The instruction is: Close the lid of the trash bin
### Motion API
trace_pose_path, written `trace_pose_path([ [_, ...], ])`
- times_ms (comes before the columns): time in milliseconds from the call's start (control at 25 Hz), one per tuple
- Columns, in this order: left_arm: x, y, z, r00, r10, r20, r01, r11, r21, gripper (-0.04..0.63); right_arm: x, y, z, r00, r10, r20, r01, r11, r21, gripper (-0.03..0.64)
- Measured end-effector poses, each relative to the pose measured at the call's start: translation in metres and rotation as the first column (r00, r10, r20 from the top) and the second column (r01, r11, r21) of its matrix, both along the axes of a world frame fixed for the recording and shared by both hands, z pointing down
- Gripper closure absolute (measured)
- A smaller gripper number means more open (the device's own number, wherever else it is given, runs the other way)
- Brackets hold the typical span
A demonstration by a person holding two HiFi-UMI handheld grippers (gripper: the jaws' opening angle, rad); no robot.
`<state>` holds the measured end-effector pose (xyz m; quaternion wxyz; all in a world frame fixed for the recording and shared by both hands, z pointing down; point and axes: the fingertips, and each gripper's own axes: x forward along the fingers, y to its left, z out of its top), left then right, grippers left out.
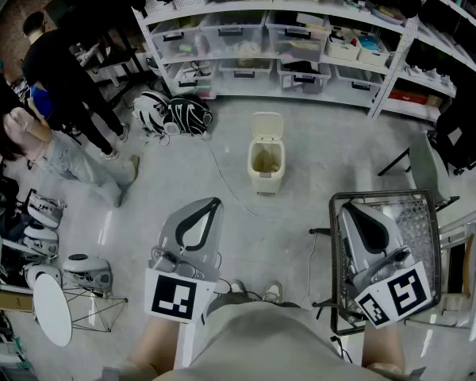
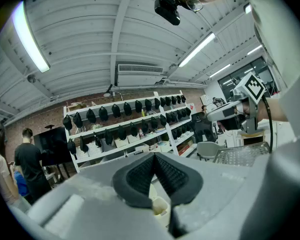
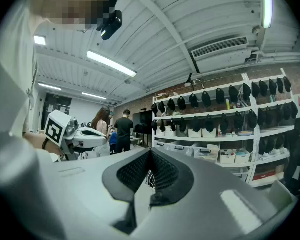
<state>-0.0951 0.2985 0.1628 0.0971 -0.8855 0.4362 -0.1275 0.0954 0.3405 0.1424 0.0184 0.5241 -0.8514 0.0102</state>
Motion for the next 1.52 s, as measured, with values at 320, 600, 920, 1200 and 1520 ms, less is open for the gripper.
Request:
trace_pose_path([
  [320, 0.015, 0.013, 0.004, 1.000, -0.011, -0.007, 0.011, 1.000, -0.014, 0.594, 0.016, 0.014, -0.001, 1.000, -0.004, 0.013, 0.004, 1.000, 0.030, 0.614],
  [600, 0.026, 0.019, 0.001, 1.000, -0.003, 0.006, 0.003, 1.000, -0.016, 0.594, 0.026, 0.018, 0.004, 0.999, -0.008, 0.036, 0.008, 1.000, 0.012, 0.614],
  [920, 0.033, 0.009, 0.006, 1.000, -0.002, 0.009, 0.002, 1.000, -0.008, 0.594, 0.028, 0.007, 0.018, 1.000, -0.012, 0.024, 0.012, 1.000, -0.011, 0.614],
  [1200, 0.040, -0.019, 0.019, 1.000, 0.021, -0.005, -0.021, 1.000, 0.001, 0.594, 0.028, -0.019, 0.035, 1.000, -0.008, -0.008, 0.008, 0.999, -0.033, 0.614],
  [1520, 0.045, -0.082, 0.038, 0.999, 0.039, -0.018, -0.040, 0.998, -0.038, 0.594, 0.031, -0.083, 0.051, 1.000, 0.007, -0.011, -0.008, 0.998, -0.067, 0.614],
])
